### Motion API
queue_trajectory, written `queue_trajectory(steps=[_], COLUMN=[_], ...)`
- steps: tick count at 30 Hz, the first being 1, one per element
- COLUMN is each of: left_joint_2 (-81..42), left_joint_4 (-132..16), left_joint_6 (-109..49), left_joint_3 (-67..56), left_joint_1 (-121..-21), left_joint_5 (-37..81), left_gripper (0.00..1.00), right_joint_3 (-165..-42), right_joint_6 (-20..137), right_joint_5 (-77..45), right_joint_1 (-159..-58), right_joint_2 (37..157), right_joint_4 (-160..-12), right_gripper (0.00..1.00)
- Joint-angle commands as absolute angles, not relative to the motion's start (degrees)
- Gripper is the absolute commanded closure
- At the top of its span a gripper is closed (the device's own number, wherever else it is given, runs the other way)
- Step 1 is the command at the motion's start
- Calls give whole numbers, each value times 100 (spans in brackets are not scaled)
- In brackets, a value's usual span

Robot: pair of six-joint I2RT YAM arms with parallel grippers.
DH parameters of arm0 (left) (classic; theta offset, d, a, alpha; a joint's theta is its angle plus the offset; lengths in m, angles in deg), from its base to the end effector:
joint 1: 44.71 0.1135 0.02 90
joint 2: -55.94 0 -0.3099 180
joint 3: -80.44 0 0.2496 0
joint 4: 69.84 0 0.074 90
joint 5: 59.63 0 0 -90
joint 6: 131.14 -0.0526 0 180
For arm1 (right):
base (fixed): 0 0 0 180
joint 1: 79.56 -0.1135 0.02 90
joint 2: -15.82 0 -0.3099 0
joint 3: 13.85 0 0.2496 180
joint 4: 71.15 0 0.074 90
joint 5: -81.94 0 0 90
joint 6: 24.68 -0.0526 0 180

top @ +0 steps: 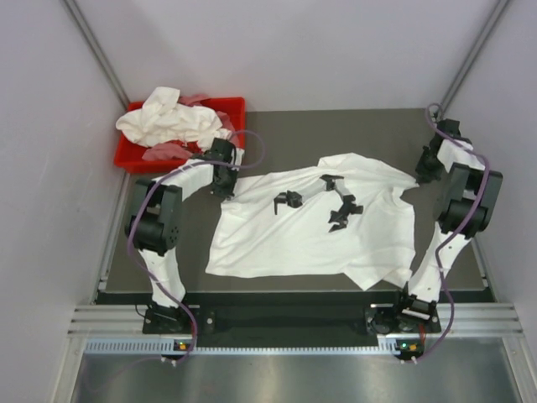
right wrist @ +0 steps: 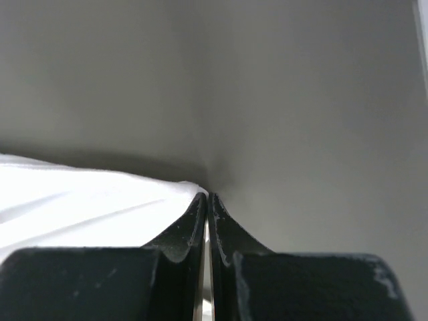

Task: Fold and stack the t-shirts
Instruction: Fold the tshirt

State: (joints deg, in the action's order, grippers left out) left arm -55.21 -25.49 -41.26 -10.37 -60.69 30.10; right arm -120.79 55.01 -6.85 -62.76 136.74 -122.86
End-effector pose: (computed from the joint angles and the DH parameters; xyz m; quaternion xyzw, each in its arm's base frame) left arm 0.4037 -0.1159 0.2013 0.1371 0.9660 -0.0325 0.2167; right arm 0.4530 -0.1379 0.2037 0.2313 0.9498 -0.0222 0.2096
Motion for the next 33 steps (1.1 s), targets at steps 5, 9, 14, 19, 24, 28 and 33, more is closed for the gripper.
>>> queue_trajectory(steps=[5, 9, 14, 19, 24, 28, 33], left_joint_2=[-5067, -5190, -5147, -5559, -5946, -6192, -6394], left_joint_4=[-2104, -1674, -1821, -2121, -2262, -2384, -2403], left_joint_6=[-4825, -5010, -5115, -5598, -5995, -6188, -6267], left_joint_3=[-843, -1545, -2311, -2399, -2513, -2619, -2637], left_joint_1=[-6052, -6114, -6061, -6140, -6220, -6220, -6220], left_joint_5=[2206, 2333, 3167, 3476, 3511, 3827, 3627], left_gripper=[100, 63, 43, 64, 60, 54, 53], right_joint_3=[-11986, -12504, -13576, -14534, -14448, -14456, -14185], right_joint_6=[5697, 6117, 5971, 5364, 3777, 3412, 3289], right_joint_5=[-322, -780, -587, -665, -1849, -2186, -2265], right_joint_1=[-6058, -6268, -6786, -7674, -7868, -8175, -8290], right_joint_2=[13201, 13069, 13113, 13683, 14027, 14421, 14590], right_joint_4=[-12408, -12451, -12460, -12707, -12155, -12126, -12153], right_gripper=[80, 44, 39, 42, 44, 44, 45])
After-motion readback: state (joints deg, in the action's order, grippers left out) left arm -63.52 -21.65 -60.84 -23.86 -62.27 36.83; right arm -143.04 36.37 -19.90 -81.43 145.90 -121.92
